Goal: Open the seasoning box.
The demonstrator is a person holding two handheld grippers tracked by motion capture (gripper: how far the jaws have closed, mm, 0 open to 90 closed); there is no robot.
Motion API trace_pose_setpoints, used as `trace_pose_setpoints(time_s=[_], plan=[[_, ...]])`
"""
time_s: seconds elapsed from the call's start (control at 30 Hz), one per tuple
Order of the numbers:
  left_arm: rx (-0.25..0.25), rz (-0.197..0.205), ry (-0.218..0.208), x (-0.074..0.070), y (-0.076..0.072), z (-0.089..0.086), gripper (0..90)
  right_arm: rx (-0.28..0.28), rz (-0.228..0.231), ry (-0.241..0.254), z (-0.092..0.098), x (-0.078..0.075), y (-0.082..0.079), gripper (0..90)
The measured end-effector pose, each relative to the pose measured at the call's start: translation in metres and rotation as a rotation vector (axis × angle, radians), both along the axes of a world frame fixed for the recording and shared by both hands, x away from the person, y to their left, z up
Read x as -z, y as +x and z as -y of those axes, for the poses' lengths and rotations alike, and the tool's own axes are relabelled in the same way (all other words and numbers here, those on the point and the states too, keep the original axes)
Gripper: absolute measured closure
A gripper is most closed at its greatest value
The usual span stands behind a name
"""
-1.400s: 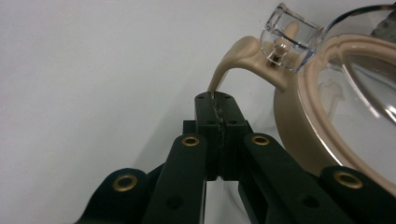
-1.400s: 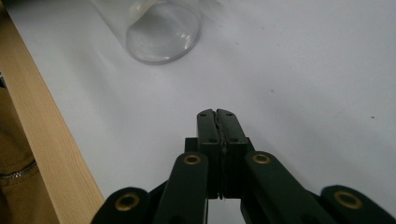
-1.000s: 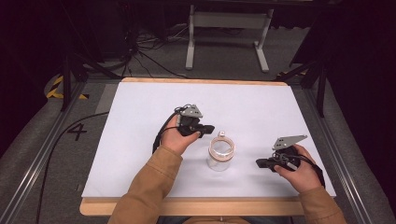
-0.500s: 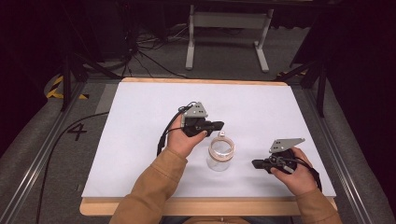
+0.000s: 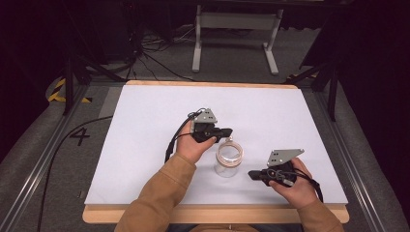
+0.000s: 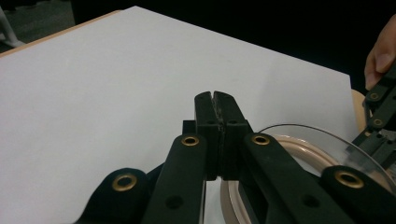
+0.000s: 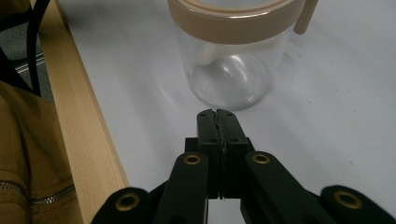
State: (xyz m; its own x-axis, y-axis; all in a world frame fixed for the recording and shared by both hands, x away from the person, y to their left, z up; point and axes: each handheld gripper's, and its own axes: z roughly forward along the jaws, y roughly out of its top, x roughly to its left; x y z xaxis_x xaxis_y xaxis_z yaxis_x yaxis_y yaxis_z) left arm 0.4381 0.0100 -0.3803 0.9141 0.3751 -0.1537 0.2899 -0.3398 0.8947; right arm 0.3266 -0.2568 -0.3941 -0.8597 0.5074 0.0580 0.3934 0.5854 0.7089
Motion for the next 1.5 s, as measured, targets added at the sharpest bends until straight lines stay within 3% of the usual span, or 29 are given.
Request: trace_pose_setpoints(time_s=[0.43,0.77,1.5], plan=[[0.000,0.009,-0.006,0.003,0.003,0.000,89.8,0.031,0.048,0.067,-0.001,-0.010,-0.005,90.0],[0.004,0.023,-0.002,0.003,0.002,0.001,89.9,0.052,0.048,0.111,-0.008,-0.011,-0.005,90.0],[0.013,-0.002,-0.041,0.007,0.004,0.000,90.0,0.051,0.062,0.171,-0.026,-0.009,-0.003,90.0]])
